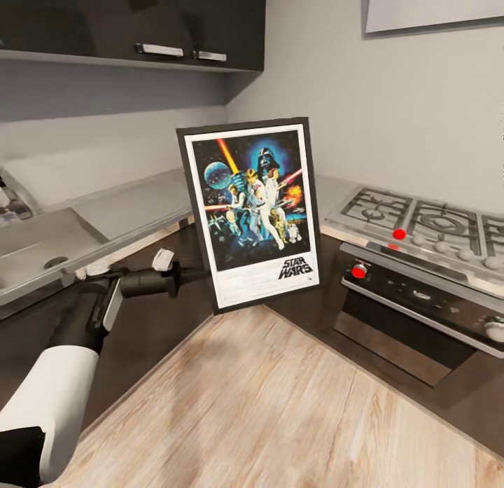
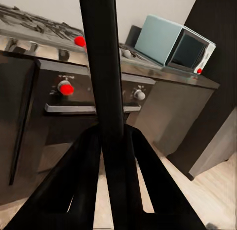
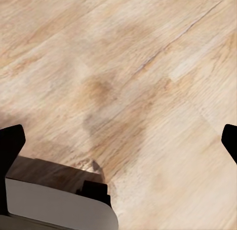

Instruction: Pick up the poster from the kitchen countertop and hang it on one of the wall nails in the kitchen.

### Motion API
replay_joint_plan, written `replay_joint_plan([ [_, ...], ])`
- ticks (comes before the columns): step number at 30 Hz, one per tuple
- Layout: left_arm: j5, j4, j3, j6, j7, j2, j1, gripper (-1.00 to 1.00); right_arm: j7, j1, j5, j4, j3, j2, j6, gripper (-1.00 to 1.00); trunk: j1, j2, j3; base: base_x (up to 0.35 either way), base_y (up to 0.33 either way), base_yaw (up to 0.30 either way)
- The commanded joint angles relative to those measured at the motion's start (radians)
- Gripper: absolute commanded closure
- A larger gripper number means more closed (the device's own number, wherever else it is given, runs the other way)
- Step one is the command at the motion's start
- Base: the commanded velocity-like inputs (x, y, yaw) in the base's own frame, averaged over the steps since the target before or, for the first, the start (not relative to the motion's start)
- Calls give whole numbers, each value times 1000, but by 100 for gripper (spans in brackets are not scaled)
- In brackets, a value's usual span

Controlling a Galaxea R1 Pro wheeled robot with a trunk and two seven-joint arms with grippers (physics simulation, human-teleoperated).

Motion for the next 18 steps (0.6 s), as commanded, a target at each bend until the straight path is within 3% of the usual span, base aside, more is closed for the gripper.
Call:
replay_joint_plan([
  [1, 2, 2, 0, -3, -4, 0, 15, 100, -8, -1, 10, 1, 0, 0, -2, -100, 0, 0, 1, 0, 0, 0],
  [8, 4, 7, 0, -47, -23, -1, 133, 100, -8, -1, 11, 1, 0, -1, -2, -100, 0, 0, 12, 0, 0, 0],
  [9, 4, 7, 0, -96, -30, -1, 172, 100, -8, -1, 12, 1, 0, -1, -2, -100, 0, 0, 14, 0, 0, 0],
  [18, 2, 8, 1, -138, -42, 0, 208, 100, -8, -1, 12, 1, 0, -1, -2, -100, 0, 0, 29, 0, 0, 0],
])
